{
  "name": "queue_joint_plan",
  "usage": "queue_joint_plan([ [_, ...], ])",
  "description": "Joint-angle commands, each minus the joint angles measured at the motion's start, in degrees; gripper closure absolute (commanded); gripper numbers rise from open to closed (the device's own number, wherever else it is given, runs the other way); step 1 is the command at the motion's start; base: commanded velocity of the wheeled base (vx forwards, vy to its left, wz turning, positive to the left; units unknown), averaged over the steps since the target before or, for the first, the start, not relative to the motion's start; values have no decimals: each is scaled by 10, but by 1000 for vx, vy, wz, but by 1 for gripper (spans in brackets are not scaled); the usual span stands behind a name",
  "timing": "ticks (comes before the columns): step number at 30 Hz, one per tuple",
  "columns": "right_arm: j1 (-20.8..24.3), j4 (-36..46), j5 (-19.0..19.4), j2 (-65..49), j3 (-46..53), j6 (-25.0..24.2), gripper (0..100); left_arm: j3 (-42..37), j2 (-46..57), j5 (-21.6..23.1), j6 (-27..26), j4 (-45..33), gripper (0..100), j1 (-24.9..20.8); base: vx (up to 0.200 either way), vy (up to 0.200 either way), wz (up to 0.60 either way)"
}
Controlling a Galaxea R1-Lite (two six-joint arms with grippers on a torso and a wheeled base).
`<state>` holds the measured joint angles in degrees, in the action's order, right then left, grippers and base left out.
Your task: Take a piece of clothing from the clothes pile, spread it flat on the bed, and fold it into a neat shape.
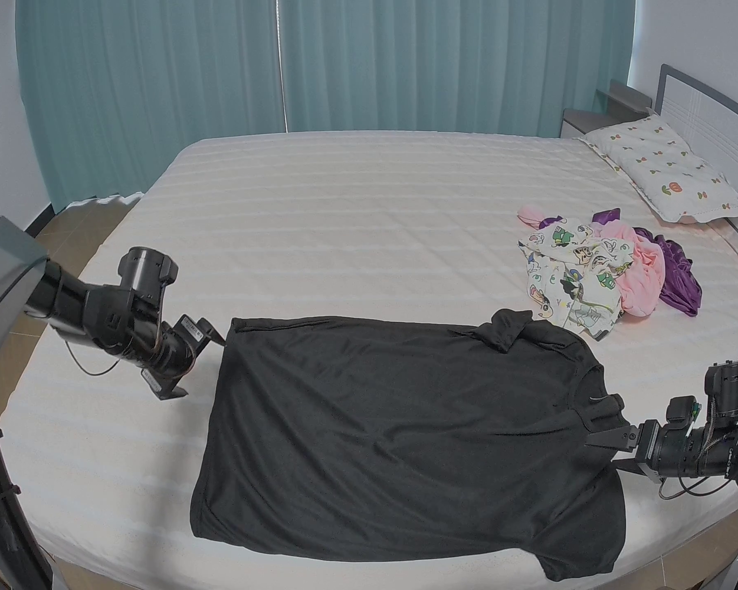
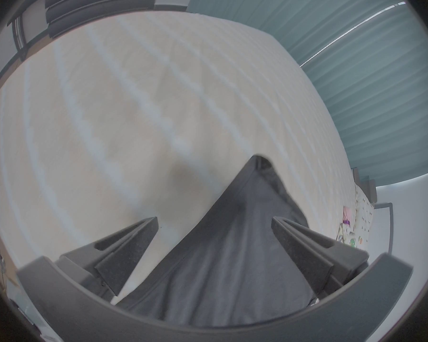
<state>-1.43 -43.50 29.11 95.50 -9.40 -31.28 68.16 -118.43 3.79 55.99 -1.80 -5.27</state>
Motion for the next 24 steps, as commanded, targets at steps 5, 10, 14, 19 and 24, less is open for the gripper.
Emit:
queue_joint_plan([
  [5, -2, 0, -2, -11, 0, -1, 0, -297, 178, 37, 32, 140, 0, -5, -200, 0, 0],
  [10, -2, 0, -11, -7, -2, -2, 0, -351, 170, 36, 32, 188, 0, -9, -120, 0, 0],
  [14, -2, 0, -27, -5, -5, -5, 0, -377, 158, 36, 34, 220, 0, -33, 0, 0, 0],
  [19, -1, 0, -34, -1, -8, -6, 0, -384, 152, 34, 68, 223, 0, -66, 0, 0, 0],
  [24, -2, 0, -35, 0, -9, -8, 0, -385, 131, 29, 79, 234, 0, -70, 0, 0, 0],
])
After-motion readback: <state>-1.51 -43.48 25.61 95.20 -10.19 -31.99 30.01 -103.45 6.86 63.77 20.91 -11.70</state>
